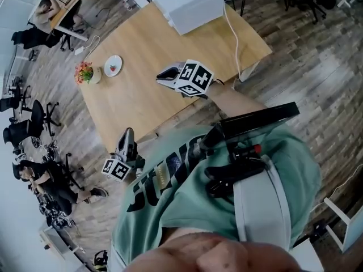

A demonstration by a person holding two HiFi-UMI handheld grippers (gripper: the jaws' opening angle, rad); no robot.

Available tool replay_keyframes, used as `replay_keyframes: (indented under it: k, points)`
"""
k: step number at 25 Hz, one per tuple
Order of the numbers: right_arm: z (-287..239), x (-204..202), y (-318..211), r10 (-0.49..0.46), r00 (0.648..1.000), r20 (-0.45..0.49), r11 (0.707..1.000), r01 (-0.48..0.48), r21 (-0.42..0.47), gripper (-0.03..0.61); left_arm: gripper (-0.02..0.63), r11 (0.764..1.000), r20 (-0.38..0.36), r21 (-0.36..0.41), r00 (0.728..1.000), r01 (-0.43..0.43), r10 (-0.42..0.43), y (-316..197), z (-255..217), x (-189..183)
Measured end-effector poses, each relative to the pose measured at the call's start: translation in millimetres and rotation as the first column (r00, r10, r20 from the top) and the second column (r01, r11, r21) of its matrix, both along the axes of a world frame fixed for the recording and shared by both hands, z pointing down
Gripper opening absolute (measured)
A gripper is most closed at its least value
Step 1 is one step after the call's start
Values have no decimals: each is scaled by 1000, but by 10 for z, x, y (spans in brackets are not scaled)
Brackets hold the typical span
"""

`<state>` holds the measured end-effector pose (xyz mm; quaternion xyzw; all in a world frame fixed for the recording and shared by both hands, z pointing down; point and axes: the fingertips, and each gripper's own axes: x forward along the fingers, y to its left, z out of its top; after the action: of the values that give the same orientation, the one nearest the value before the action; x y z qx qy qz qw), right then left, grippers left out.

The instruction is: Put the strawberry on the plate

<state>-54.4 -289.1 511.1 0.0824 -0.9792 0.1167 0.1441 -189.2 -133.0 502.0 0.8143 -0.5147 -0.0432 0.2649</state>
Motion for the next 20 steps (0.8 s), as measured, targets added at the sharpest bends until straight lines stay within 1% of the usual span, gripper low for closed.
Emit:
replay_keyframes:
  k: [4,7,9,12,15,18,20]
  points:
    - [-71,-114,334,-24,999,-22,999,24,24,38,2,999,-11,47,1000,10,-9,270,-98,-102]
    - [-155,-309,675,-17,999,-36,999,19,45,38,2,997,-25,77,1000,4,-2,643,-108,-298]
    - [-205,-491,1009,-15,999,-37,998,17,52,38,2,996,-28,91,1000,4,-1,1003,-117,-497]
    - [-238,-782,1558,-8,999,-36,999,10,53,38,2,994,-12,113,1000,-1,3,1608,-145,-845]
    - [-236,-1022,2011,19,999,-41,999,-18,34,38,2,993,-6,119,1000,-2,3,2147,-116,-1216]
    - [-196,-1213,2430,23,997,-76,1000,-22,11,38,2,994,-16,105,1000,7,-5,2561,-43,-1573]
    - [-195,-1205,2616,29,994,-102,999,-27,21,38,2,994,-42,113,999,12,-7,2715,0,-1668]
